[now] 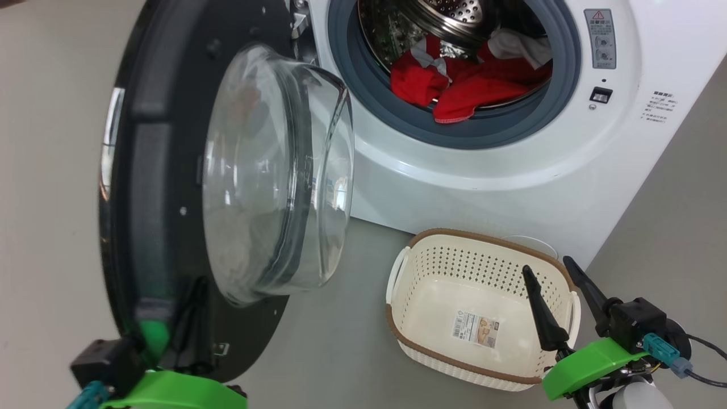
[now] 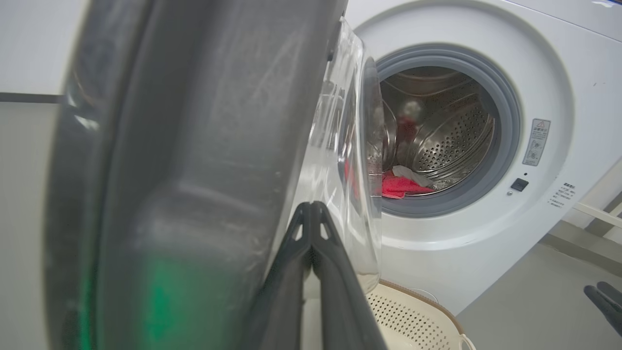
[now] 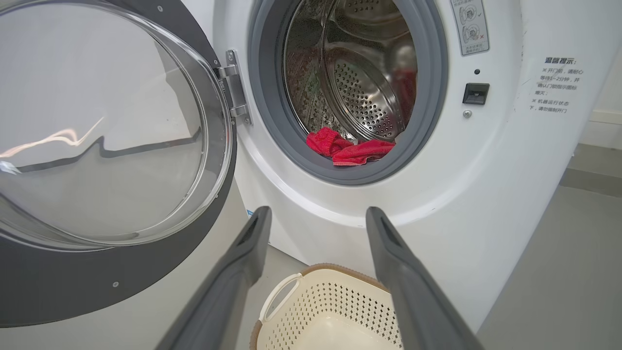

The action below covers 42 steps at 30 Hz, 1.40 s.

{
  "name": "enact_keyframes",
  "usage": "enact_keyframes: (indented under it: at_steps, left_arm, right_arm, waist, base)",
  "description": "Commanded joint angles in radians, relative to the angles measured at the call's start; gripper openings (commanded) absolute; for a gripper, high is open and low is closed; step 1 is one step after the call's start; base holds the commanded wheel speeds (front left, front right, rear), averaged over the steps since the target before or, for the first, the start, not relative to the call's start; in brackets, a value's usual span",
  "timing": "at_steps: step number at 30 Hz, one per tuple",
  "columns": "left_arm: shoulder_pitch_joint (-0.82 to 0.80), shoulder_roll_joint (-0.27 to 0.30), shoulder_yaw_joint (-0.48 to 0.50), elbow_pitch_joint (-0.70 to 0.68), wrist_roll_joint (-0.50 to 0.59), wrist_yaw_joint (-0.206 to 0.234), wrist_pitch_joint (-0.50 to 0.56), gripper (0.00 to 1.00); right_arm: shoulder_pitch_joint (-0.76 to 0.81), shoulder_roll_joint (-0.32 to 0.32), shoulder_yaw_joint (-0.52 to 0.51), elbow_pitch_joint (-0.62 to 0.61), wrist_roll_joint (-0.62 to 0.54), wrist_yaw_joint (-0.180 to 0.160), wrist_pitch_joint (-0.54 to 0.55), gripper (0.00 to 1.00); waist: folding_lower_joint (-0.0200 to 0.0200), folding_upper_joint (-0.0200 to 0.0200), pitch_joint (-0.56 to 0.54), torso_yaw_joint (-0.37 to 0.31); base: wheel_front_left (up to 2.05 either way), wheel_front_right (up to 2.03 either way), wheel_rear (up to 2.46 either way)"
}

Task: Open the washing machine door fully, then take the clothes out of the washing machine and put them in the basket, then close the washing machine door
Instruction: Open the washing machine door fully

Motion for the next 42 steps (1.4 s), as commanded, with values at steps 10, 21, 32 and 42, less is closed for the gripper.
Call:
enact_keyframes:
  at_steps: [10, 21, 32, 42]
  left_arm:
    - [-0.014, 0.043, 0.139, 0.006, -0.057, 0.023, -0.061, 0.00]
    - [-0.076, 0.038, 0.210, 0.098, -0.105, 0.028, -0.127, 0.00]
    - [-0.155, 0.054, 0.266, 0.222, -0.126, 0.026, -0.180, 0.00]
    - [-0.233, 0.060, 0.320, 0.331, -0.140, -0.023, -0.216, 0.00]
  right_arm:
    - [-0.048, -0.037, 0.031, -0.020, -0.011, 0.003, -0.006, 1.00]
    - [-0.077, -0.057, 0.052, -0.010, -0.012, 0.003, -0.006, 1.00]
    - [-0.082, -0.087, 0.072, -0.006, -0.013, 0.003, -0.006, 1.00]
    - [-0.086, -0.106, 0.075, -0.001, -0.016, 0.003, -0.006, 1.00]
  waist:
    - [0.0000, 0.0000, 0.032, 0.013]
    - [0.0000, 0.0000, 0.078, 0.030]
    - [0.0000, 0.0000, 0.097, 0.038]
    - [0.0000, 0.0000, 0.118, 0.043]
  base:
    - [0.00, 0.00, 0.00]
    - [0.00, 0.00, 0.00]
    - [0.00, 0.00, 0.00]
    - [0.00, 0.00, 0.00]
